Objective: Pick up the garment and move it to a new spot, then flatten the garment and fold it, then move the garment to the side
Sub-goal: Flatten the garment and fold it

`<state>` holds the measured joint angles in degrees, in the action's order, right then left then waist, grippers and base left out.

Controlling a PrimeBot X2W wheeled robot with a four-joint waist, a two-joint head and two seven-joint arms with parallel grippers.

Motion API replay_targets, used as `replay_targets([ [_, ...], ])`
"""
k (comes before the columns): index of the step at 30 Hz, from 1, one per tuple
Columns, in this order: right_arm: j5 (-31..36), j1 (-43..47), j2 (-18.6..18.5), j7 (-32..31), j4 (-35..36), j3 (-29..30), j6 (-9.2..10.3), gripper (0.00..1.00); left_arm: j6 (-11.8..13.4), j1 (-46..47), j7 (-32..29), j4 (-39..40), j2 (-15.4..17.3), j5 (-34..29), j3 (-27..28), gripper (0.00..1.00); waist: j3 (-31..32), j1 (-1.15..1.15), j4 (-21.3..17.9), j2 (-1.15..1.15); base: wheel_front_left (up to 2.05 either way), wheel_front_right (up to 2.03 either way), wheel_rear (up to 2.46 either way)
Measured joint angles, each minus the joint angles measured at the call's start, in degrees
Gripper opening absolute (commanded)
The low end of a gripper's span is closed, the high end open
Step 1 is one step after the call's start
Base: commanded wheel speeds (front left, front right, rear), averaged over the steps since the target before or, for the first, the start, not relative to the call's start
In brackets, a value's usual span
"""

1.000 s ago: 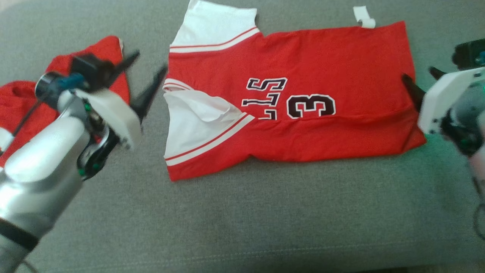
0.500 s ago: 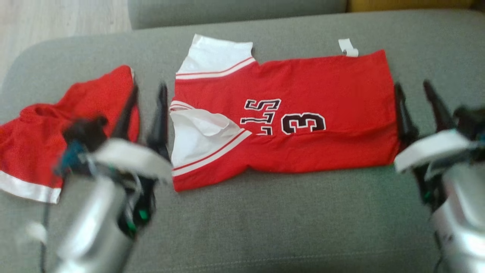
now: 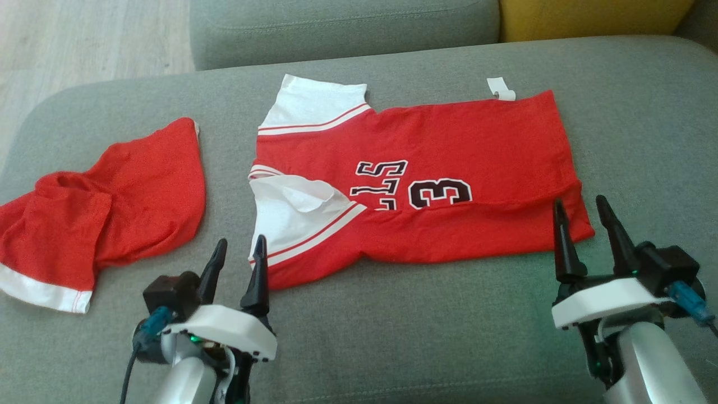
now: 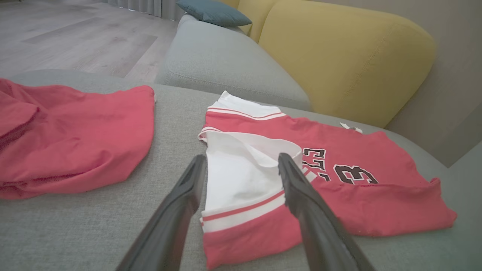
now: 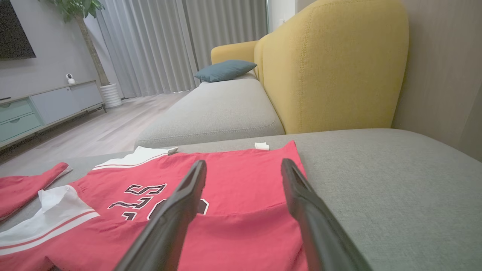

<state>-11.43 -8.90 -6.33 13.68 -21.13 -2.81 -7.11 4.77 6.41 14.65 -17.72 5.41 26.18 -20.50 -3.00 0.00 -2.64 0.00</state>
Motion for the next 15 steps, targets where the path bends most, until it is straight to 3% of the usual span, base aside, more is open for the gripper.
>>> replay_targets([
  [15,1.4,0.1,0.9,-2.2,4.0,1.4,0.00,1.00,0.8,5.3,-3.2,-16.0,-0.6,-4.0,0.6,1.00,-1.2,0.00,-1.4,0.00,0.00,0.00,0.00],
])
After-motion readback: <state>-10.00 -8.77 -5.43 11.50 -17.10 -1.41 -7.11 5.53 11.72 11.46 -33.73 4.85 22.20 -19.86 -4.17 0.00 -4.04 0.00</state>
